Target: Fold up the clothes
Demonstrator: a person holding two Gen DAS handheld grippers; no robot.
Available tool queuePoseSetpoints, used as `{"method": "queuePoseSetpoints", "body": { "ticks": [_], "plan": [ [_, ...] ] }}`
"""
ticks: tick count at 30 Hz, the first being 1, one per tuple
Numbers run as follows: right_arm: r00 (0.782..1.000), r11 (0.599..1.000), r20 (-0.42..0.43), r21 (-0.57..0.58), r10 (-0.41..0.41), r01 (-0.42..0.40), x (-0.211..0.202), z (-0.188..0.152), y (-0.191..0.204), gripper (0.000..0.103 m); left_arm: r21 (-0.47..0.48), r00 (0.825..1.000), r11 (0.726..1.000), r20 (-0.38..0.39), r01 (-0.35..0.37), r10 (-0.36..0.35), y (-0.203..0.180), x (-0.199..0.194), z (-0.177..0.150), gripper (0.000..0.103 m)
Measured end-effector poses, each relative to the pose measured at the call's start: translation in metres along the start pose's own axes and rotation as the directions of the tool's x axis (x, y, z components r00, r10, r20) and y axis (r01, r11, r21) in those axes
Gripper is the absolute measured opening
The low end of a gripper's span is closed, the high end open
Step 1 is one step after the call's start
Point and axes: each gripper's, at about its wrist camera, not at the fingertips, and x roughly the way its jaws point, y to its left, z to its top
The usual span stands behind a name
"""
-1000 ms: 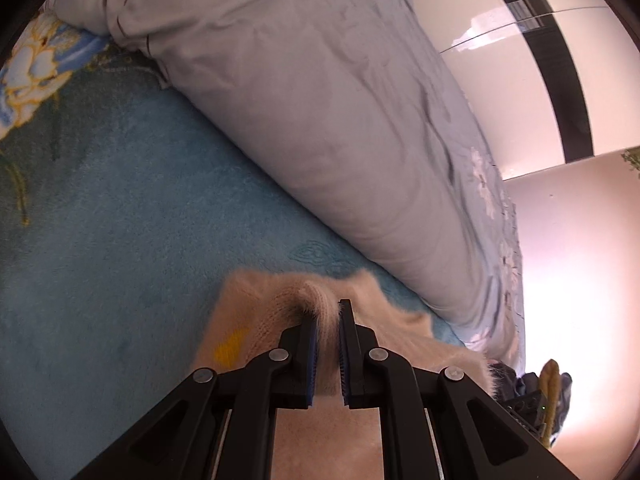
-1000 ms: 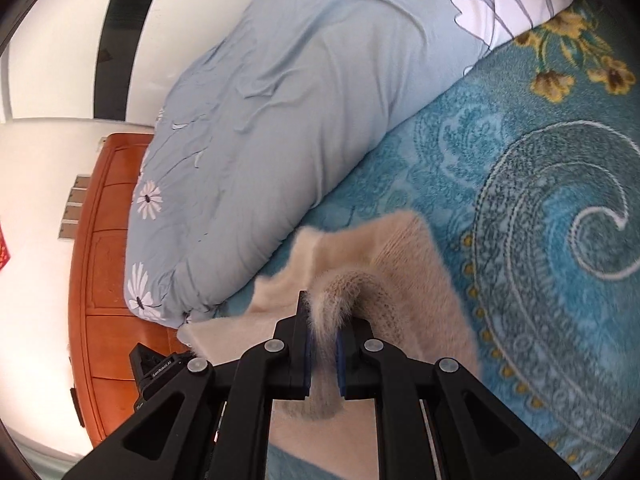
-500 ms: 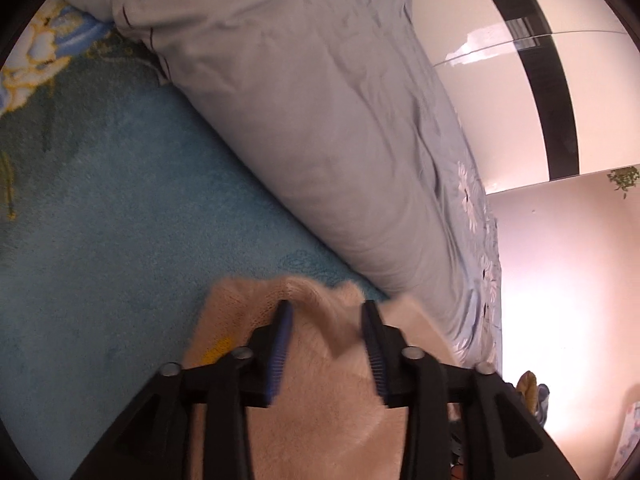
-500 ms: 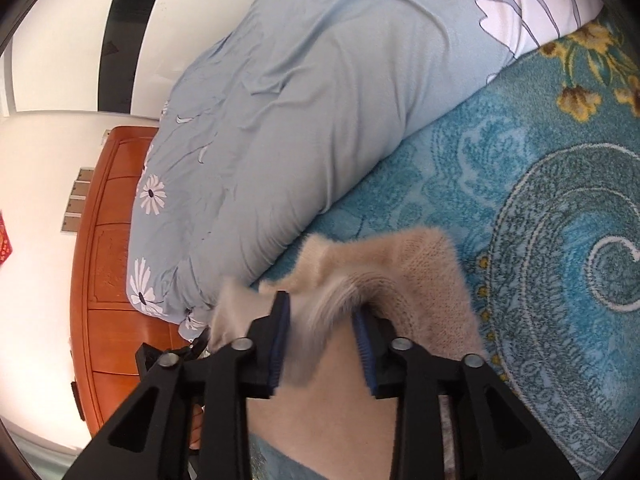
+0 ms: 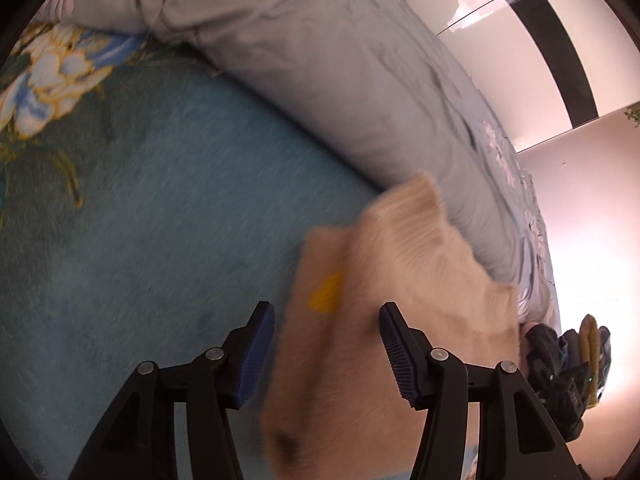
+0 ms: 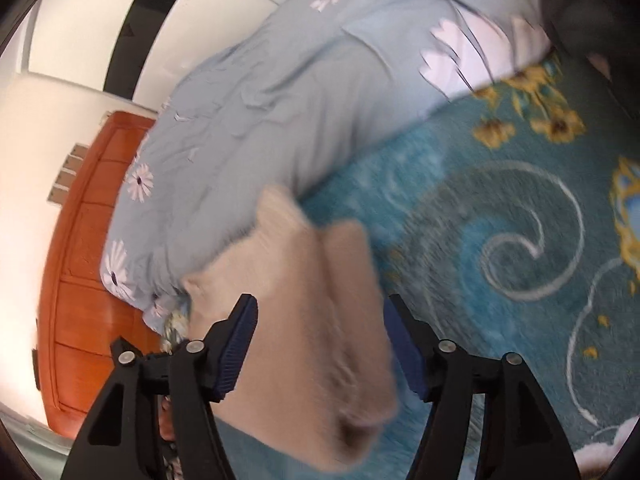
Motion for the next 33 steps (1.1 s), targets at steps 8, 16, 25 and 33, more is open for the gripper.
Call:
{"method": "queuePoseSetpoints", "body": {
  "ticks": [8,16,25,33],
  "plan": [
    [0.995,0.991,-0.042,0.102,0.089,-0.084,0.037,-0.014,-0.020,0.067,-0.126,0.993,0.985,-0.009,0.117,-0.119,0.028,0.014,-0.012,0.070],
    [0.994,0.987,-0.019,0.125,0.105,-0.102,0.057,-0.007,-0.014,0.069,-0.124,0.984,0.978,-0.032,0.169,-0.174,0.024,0.019,-0.025,0.070],
    [0.996,0.984,-0.029,0.163,0.083,-0.077,0.050,-0.011,-0.009,0.048,-0.108,0.997,0.991,-0.009,0.079,-0.080,0.017,0.001,-0.048,0.046],
    [0.997,0.988,-0.022,0.137,0.078,-0.075,0.020,-0.021,0.012,0.039,-0.076,0.999,0.996,-0.003,0.046,-0.046,-0.004,-0.046,-0.080,0.035]
  ]
}}
